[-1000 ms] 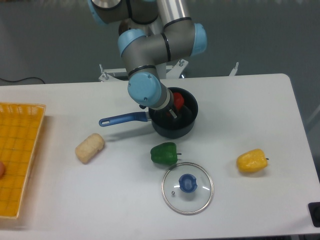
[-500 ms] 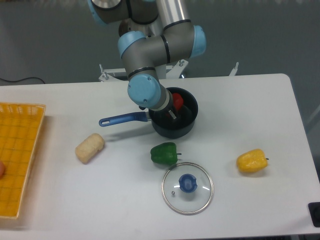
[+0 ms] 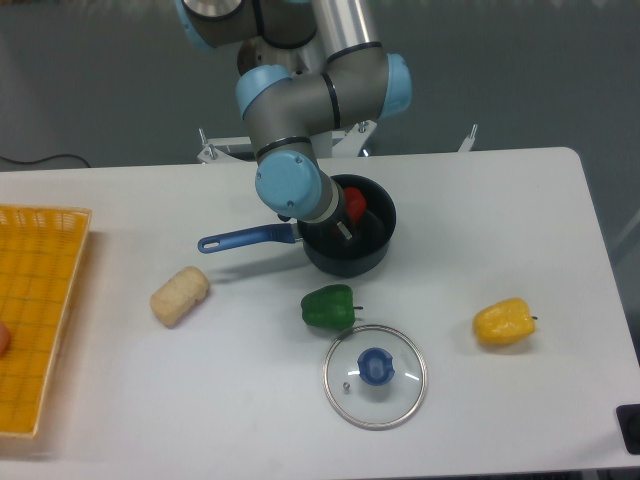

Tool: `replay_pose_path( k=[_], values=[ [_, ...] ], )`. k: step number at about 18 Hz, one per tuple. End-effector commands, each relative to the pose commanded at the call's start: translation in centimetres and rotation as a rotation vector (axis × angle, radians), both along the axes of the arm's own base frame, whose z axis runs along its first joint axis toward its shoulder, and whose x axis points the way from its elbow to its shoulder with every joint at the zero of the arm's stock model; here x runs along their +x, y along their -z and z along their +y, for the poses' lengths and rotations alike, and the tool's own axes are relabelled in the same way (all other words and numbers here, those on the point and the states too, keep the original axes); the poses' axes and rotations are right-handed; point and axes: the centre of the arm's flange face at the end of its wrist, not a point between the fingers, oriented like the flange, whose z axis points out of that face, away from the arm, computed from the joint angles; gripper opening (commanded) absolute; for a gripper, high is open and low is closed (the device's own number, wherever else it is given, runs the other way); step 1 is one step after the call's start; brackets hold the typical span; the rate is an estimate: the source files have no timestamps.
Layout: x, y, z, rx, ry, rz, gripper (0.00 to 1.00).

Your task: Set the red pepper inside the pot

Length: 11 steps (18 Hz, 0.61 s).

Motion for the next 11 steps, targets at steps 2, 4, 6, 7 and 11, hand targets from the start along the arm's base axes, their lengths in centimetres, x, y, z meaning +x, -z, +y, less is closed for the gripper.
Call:
replay_pose_path(
  k=[2,4,6,7,11],
  values=[
    [-0.3,-0.4,0.1,0.006,0.0,0.005,0.52],
    [-0.7,-0.7,0.2,0.012,-0.003,0.011,0.52],
    [-1.0,-0.7,0.6,0.017,-0.006,0.011,0.52],
    [-1.0,-0.7,0.6,0.018,-0.006,0.012,0.52],
    [-1.4,-0.7,1.3,0.025,-0.008,0.016,0.52]
  ],
)
